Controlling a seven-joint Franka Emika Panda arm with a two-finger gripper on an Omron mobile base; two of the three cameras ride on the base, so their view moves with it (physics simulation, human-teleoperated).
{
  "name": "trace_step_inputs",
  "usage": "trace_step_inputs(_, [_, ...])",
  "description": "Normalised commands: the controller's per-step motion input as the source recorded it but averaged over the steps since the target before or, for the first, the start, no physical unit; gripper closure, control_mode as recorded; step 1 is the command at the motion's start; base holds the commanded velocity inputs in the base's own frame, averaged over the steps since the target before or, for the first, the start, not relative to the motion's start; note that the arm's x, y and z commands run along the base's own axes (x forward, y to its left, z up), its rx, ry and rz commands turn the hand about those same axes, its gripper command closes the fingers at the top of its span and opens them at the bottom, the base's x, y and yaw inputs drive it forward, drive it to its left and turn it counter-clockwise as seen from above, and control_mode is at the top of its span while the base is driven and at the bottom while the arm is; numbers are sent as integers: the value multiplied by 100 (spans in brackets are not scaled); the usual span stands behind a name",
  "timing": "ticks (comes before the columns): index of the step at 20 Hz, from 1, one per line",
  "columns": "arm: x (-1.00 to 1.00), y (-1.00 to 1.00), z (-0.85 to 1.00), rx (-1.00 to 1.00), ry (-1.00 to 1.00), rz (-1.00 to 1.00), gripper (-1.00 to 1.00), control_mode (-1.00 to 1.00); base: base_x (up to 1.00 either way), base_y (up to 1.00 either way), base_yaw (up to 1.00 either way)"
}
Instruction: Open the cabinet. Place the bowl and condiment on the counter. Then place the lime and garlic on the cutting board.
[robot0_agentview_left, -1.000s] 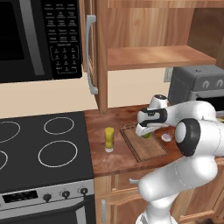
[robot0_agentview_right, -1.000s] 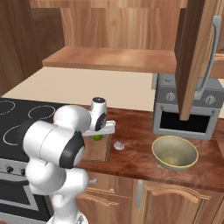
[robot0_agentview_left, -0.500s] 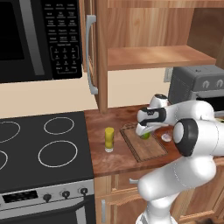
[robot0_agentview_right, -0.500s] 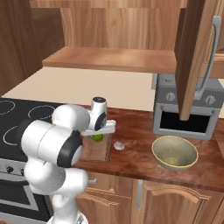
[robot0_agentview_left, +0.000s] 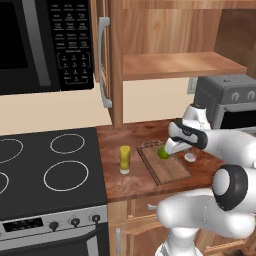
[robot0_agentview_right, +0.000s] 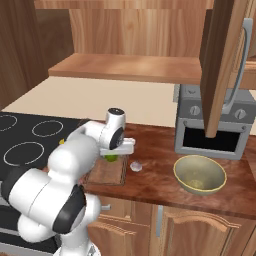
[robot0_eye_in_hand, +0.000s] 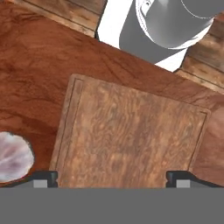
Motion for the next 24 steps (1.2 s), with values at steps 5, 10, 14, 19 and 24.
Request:
trace_step_inputs(5, [-22, -40, 5, 1, 0, -14, -100, -100, 0, 0, 0])
trace_step_inputs(10, [19, -49, 3, 0, 0, -13, -100, -100, 0, 0, 0])
trace_step_inputs(14, [17, -48, 0, 0, 0, -10, -100, -100, 0, 0, 0])
trace_step_inputs(19, [26, -33, -1, 0, 0, -5, -100, -100, 0, 0, 0])
trace_step_inputs(24, [34, -7, -34, 0, 0, 0, -100, -100, 0, 0, 0])
